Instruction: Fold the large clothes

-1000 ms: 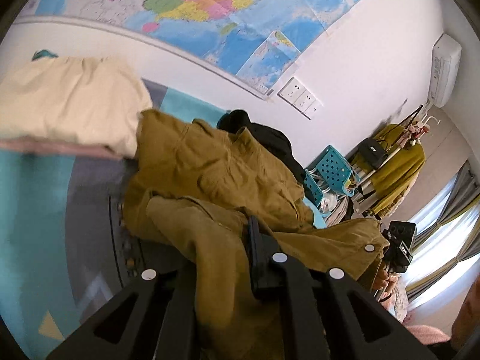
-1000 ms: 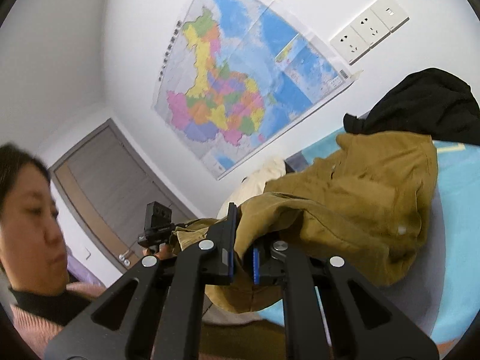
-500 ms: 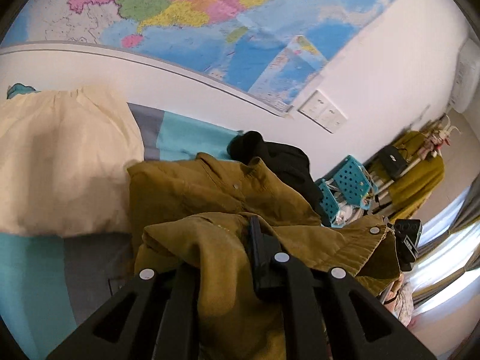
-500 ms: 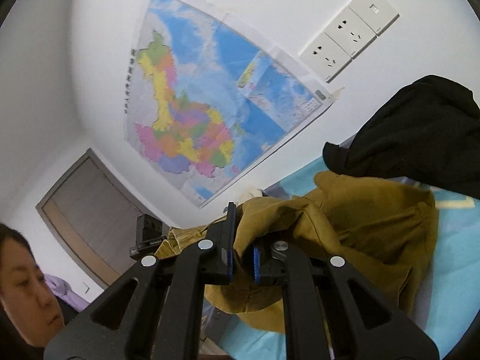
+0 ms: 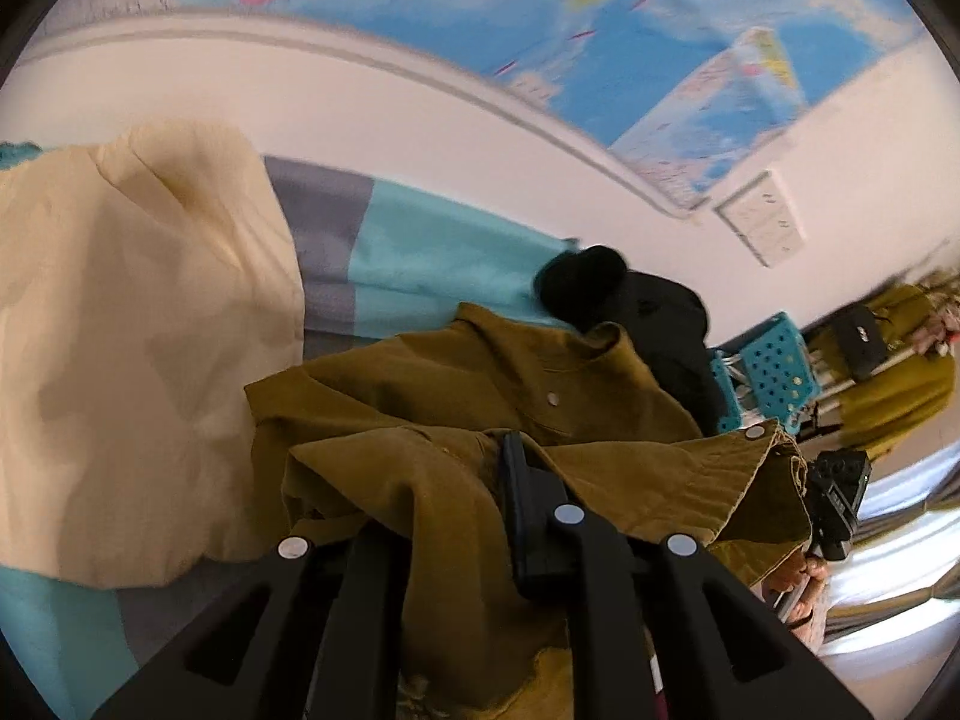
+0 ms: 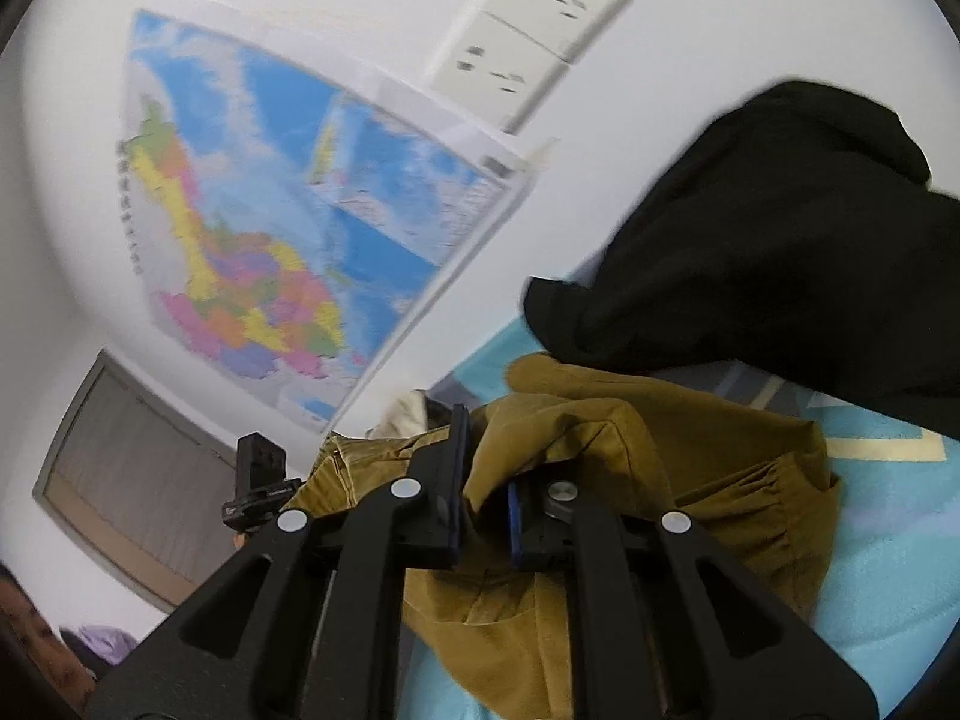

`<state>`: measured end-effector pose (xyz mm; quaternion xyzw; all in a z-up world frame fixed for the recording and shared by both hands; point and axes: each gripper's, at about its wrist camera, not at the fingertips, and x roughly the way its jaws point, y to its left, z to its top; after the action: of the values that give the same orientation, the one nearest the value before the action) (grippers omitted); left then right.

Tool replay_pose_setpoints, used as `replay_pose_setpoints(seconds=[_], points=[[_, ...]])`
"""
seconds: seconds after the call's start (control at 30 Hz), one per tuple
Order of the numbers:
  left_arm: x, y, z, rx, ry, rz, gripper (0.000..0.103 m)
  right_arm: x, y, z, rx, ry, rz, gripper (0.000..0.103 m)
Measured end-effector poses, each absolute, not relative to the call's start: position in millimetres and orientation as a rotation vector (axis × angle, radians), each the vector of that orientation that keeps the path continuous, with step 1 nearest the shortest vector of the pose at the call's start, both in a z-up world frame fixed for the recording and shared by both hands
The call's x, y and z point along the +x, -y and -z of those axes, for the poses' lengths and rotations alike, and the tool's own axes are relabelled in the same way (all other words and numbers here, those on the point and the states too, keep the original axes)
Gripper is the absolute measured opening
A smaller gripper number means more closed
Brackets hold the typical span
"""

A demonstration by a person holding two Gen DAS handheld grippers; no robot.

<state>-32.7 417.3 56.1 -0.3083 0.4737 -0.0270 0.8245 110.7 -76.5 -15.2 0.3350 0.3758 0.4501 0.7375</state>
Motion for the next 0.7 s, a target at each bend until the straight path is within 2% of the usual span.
replay_pose_setpoints(seconds=[0.13, 0.23, 0.3, 0.33, 0.5, 0.7], points=[[-10, -422, -37, -0.670, -1.067, 0.027, 0.012, 126, 69, 31, 0.733, -0.882, -0.933, 0.012], [5, -425, -21, -0.695, -1.106, 0.015, 0.013, 132, 66, 37, 0.735, -0.903, -0.889, 0.025], [12, -429, -12, -0.717, -1.130, 0.012, 0.014, 132, 68, 38, 0.750, -0.902, -0.868, 0.052], [15, -430, -8, -0.730, -1.141, 0.011, 0.014, 130, 72, 35, 0.757, -0.878, -0.852, 0.055], [20, -439, 9, -0.790, -1.163, 0.020, 0.019, 99, 75, 3, 0.659, -0.739, -0.880, 0.056], [16, -442, 7, -0.831, -1.134, 0.040, 0.022, 41, -31, -16, 0.122, -0.698, -0.985, 0.059]])
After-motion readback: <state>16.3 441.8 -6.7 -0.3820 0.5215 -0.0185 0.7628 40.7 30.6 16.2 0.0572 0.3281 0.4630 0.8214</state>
